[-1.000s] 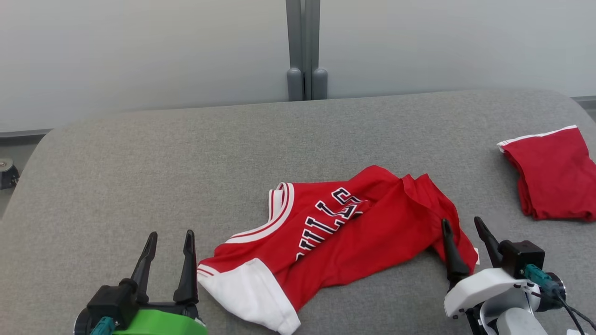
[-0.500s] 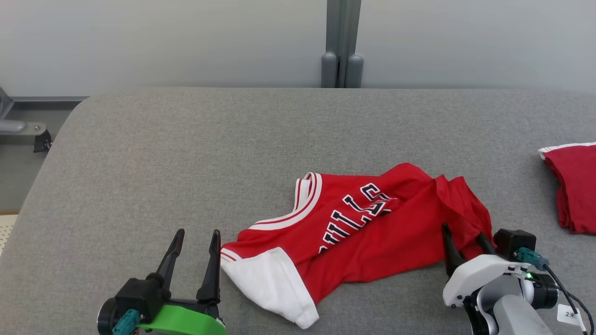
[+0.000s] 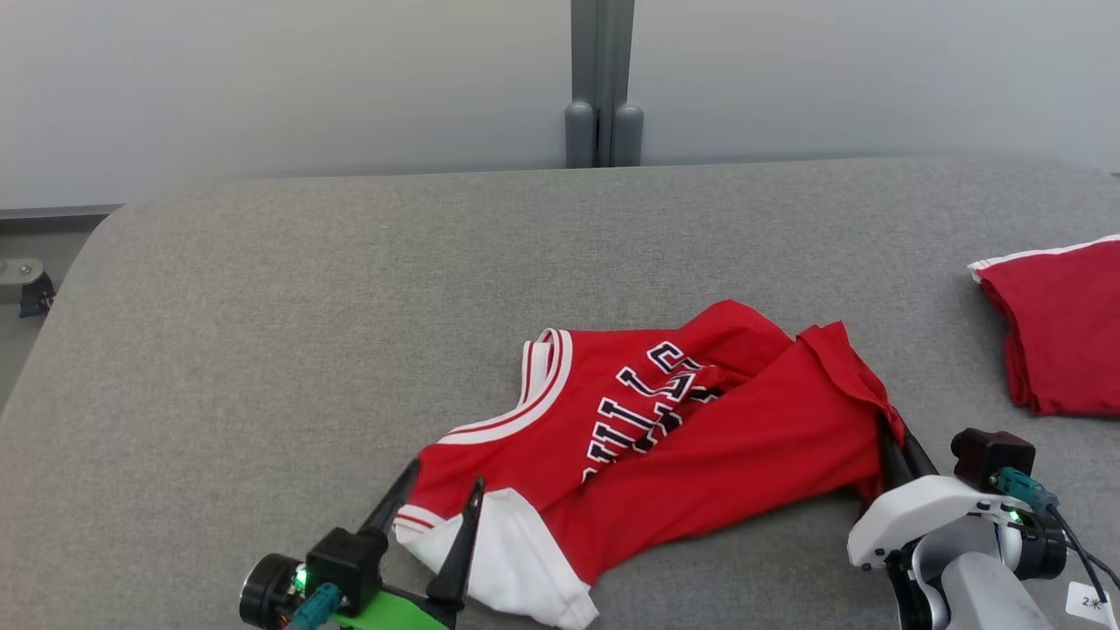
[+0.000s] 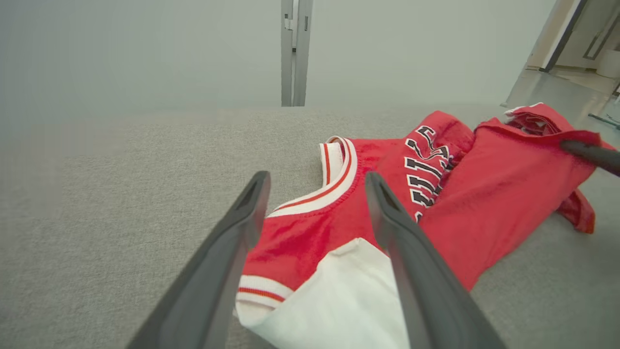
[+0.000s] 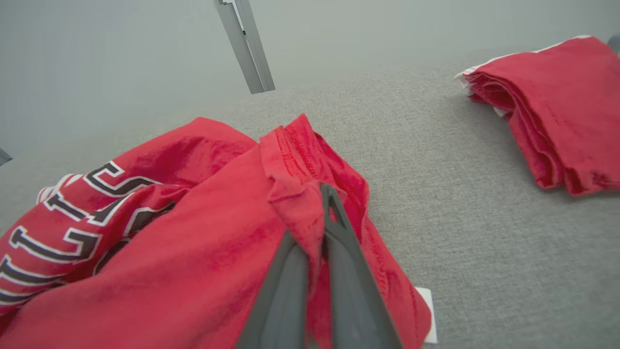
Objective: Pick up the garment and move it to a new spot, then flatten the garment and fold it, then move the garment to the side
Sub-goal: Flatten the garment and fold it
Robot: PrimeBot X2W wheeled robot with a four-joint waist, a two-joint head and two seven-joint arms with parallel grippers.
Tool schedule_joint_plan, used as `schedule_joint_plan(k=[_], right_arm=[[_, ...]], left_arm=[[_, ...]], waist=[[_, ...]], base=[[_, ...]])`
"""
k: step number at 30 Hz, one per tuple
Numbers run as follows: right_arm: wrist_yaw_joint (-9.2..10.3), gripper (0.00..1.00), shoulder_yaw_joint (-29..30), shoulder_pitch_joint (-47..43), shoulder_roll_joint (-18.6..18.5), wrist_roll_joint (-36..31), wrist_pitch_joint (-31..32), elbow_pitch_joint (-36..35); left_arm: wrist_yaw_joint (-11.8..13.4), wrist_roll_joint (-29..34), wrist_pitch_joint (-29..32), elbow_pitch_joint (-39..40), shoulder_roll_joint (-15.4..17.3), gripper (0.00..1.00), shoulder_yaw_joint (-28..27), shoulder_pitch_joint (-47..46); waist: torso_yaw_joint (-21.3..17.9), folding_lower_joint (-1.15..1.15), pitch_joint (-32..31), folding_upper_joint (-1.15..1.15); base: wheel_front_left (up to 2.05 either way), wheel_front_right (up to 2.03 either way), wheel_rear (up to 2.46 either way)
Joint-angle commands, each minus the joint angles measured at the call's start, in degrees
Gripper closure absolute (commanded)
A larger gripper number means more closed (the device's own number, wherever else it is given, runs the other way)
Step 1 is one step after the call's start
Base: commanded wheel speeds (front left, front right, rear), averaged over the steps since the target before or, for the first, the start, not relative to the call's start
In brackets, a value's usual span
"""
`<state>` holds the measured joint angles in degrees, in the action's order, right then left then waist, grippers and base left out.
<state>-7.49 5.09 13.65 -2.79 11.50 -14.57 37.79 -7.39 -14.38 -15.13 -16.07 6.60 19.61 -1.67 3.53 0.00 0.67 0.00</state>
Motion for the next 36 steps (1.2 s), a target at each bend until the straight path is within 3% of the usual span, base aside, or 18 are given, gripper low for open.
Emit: schedule_joint_plan(k=[1,11,18,28,29,30,31,32,33,36], right_arm=[[0.00,1.00,0.0,-0.6,-0.2,0.6,-0.3,-0.3],[0.00,1.00,-1.9,-0.4,-0.2,1.9,0.1,-0.1],[0.00,1.00,-2.9,0.2,-0.2,2.5,0.1,0.2],[0.00,1.00,-3.7,0.5,-0.2,2.7,0.3,0.2],[0.00,1.00,-3.7,0.5,-0.2,2.7,0.3,0.2],[0.00,1.00,-3.7,0.5,-0.2,2.7,0.3,0.2],[0.00,1.00,-3.6,0.4,-0.2,2.7,0.3,0.2],[0.00,1.00,-3.6,0.3,-0.2,2.6,0.3,0.1],[0.00,1.00,-3.6,0.2,-0.2,2.6,0.3,0.1],[0.00,1.00,-3.6,0.0,-0.2,2.6,0.4,0.0]], left_arm=[[-0.1,0.2,0.0,-1.4,1.6,0.00,2.0,-1.4],[-0.1,2.0,0.6,-8.9,8.2,0.00,14.8,-8.6],[-0.1,2.6,1.3,-13.9,8.9,0.00,19.8,-13.1],[0.0,3.3,0.5,-19.2,8.1,0.00,22.3,-16.6],[0.0,3.1,0.4,-19.4,8.1,0.09,22.6,-16.8],[0.0,3.0,0.5,-19.7,8.0,0.29,22.8,-16.9],[0.0,2.8,0.4,-20.0,8.0,0.42,23.0,-17.0],[0.0,2.7,0.3,-20.2,8.0,0.75,23.2,-17.1],[0.0,2.5,0.3,-20.4,8.0,1.00,23.4,-17.2],[0.0,2.4,0.1,-21.1,8.1,1.00,24.2,-17.4]], waist=[[-1.2,0.00,0.2,0.00],[-2.8,0.00,0.7,0.00],[-3.7,0.00,1.2,0.00],[-4.7,0.00,1.5,0.00],[-4.8,0.00,1.6,0.00],[-4.8,0.00,1.6,0.00],[-4.8,0.00,1.5,0.00],[-4.8,0.00,1.5,0.00],[-4.8,0.00,1.5,0.00],[-4.7,0.00,1.4,0.00]], base=[[0.00,0.00,0.00],[0.00,0.00,0.00],[0.00,0.00,0.00],[0.00,0.00,0.00],[0.00,0.00,0.00],[0.00,0.00,0.00],[0.00,0.00,0.00],[0.00,0.00,0.00],[0.00,0.00,0.00],[0.00,0.00,0.00]])
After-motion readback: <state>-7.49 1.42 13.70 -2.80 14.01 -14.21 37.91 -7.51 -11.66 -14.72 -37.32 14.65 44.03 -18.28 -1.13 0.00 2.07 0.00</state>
